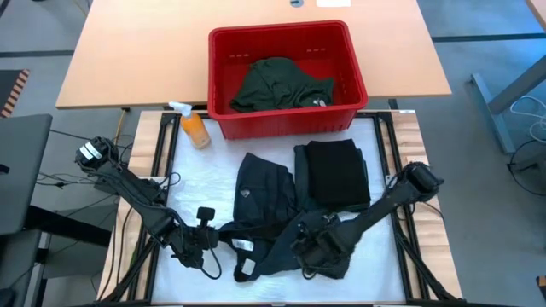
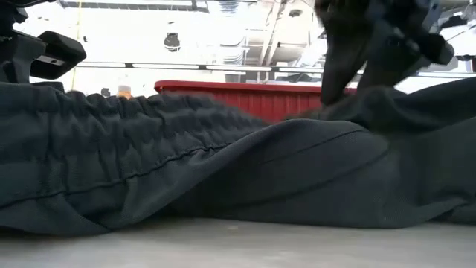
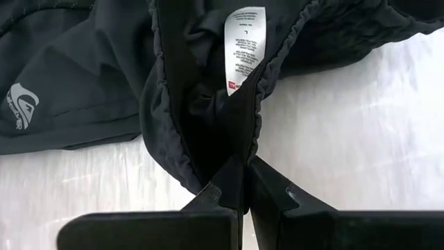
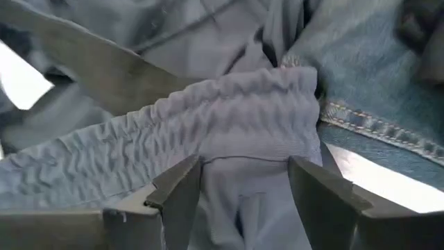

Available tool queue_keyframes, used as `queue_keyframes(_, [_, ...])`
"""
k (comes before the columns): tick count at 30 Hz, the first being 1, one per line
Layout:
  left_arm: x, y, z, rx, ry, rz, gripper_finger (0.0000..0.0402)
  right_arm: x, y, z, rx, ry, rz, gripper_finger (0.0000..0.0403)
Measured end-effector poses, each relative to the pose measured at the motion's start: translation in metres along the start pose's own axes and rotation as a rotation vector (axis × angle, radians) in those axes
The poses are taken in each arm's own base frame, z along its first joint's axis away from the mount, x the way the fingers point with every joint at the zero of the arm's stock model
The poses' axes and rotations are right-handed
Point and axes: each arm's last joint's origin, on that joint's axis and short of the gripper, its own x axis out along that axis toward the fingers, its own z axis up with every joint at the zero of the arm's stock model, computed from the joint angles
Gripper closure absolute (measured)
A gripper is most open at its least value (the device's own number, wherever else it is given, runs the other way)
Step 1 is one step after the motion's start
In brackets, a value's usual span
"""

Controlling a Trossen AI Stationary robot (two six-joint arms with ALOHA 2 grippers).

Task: Fold Laundry from Bin
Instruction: Fold the black shorts

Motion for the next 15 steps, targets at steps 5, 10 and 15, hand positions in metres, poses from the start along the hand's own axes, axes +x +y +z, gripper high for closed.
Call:
queue_keyframes(5, [0.0, 0.0, 0.0, 0.004, 0.002, 0.0, 0.0401, 0.015, 0.003, -0.006, -0.028, 0.053, -0.026, 0.0159])
queue_keyframes(10, [0.0, 0.0, 0.0, 0.012, 0.003, 0.001, 0.0401, 0.012, 0.01, -0.01, -0.065, 0.056, 0.036, 0.0213])
queue_keyframes(15, [0.0, 0.0, 0.0, 0.018, 0.004, 0.001, 0.0401, 0.004, 0.02, -0.01, -0.169, 0.034, 0.161, 0.0368])
